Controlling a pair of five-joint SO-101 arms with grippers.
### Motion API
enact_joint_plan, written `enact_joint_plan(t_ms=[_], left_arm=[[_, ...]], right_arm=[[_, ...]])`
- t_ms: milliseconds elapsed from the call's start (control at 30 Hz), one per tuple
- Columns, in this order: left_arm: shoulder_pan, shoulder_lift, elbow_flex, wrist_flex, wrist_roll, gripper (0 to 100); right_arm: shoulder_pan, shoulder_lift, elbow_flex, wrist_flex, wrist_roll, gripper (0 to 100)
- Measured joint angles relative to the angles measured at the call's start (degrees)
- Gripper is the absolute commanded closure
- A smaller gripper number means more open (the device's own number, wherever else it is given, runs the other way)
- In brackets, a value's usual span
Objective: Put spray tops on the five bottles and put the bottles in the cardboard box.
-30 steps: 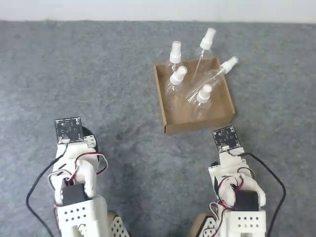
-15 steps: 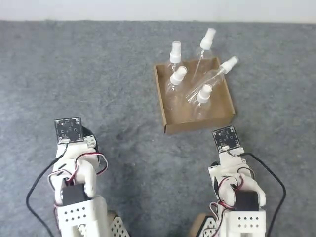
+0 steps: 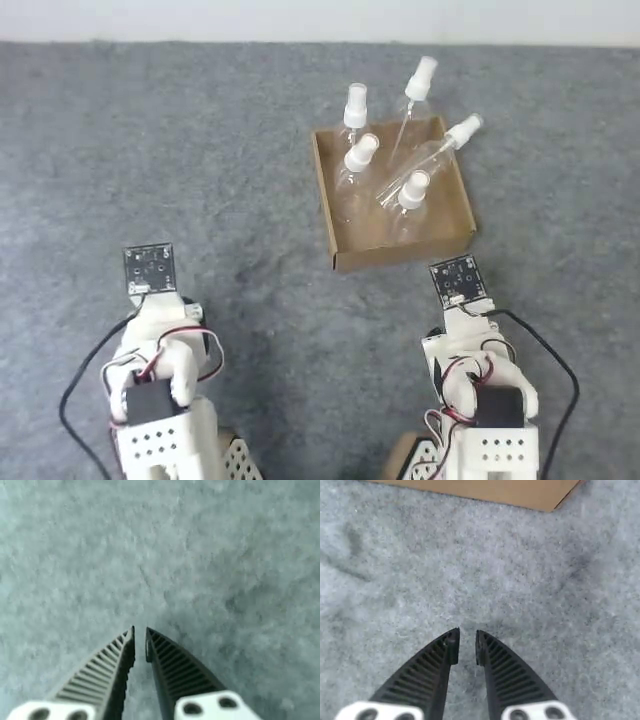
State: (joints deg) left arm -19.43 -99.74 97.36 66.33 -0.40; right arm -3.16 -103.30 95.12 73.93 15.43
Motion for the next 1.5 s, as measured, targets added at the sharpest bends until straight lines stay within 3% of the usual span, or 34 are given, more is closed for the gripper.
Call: enact_joint_plan(t_ms=[233,1500], left_arm=[[0.0,-3.4,0.0,5.6,0.0,97],[0.0,-3.4,0.0,5.7,0.0,97]], right_arm=[[0.0,0.0,0.0,0.0,0.0,97.6],[0.0,0.0,0.0,0.0,0.0,97.6]])
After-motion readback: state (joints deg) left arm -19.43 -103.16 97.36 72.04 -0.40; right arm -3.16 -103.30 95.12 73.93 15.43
